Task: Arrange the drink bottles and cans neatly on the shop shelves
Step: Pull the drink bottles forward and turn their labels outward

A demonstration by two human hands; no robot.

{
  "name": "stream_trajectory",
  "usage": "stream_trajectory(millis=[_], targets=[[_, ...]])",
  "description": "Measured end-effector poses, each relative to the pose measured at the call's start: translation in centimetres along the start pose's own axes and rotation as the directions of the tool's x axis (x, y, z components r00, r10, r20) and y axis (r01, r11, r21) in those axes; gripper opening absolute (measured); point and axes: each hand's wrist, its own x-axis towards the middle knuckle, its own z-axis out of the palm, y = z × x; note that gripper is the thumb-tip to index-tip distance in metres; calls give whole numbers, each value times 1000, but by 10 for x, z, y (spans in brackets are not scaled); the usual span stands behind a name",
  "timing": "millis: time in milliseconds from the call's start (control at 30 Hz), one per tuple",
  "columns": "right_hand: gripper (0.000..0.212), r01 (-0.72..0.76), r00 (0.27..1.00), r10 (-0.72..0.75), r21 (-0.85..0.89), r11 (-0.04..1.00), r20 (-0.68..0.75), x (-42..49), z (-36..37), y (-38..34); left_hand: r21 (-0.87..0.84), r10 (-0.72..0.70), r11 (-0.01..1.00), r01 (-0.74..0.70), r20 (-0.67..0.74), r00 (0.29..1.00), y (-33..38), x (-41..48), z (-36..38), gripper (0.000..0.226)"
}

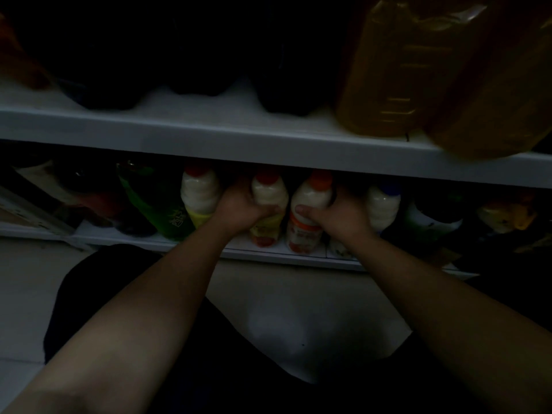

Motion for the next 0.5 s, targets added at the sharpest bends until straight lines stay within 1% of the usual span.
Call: stream_trajectory(millis=[133,233,300,400,500], targets=[[73,-36,995,32,41,999,92,4,0,4,-79,12,997,-7,61,998,2,-1,-2,79],[74,-11,998,10,4,1000,63,5,0,2,-77,5,997,0,73,997,2,1,-3,76],[76,1,999,-1,-8,1000,44,4,0,1,-47,7,999,-3,97,995,1,2,-2,75],[76,-20,999,20,9,1000,37,3,1,1,14,39,999,-41,146,989,0,4,-2,73],[75,-30,999,29,18,999,35,-1,4,3,18,43,999,-46,168,985,-3,5,-5,71]])
